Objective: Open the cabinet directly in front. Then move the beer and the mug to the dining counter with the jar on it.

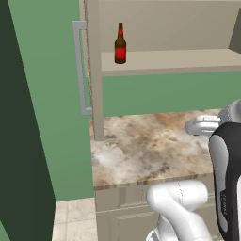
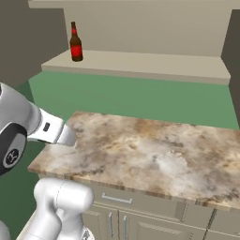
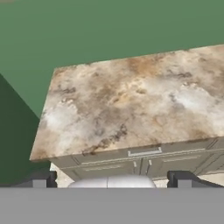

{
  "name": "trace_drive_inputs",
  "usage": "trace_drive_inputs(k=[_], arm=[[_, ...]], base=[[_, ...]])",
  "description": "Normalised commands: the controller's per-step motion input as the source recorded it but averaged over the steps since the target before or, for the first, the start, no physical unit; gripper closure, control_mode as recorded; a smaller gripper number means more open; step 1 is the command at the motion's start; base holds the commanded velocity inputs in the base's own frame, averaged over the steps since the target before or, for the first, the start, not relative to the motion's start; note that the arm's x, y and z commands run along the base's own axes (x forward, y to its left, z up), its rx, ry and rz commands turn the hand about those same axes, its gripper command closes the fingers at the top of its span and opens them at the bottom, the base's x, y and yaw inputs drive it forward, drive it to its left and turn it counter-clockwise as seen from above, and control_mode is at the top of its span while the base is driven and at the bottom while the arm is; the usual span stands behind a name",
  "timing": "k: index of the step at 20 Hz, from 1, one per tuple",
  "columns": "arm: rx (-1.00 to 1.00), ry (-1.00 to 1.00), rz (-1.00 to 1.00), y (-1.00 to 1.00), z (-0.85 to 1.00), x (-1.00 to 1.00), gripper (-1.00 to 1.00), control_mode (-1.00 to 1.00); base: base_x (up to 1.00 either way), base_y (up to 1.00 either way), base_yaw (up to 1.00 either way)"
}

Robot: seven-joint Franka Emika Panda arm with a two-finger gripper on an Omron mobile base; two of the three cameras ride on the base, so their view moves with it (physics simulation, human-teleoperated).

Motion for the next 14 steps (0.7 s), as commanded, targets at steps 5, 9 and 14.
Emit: trace_drive_inputs(k=[5,9,14], arm=[[-0.11,-0.16,0.02,0.00,0.38,0.00,-1.00,-1.00],[-0.10,-0.21,0.07,0.00,0.26,0.00,-1.00,-1.00],[-0.03,-0.23,0.16,0.00,0.32,0.00,-1.00,-1.00]], base=[[0.00,0.00,0.00],[0.00,0.00,0.00],[0.00,0.00,0.00]])
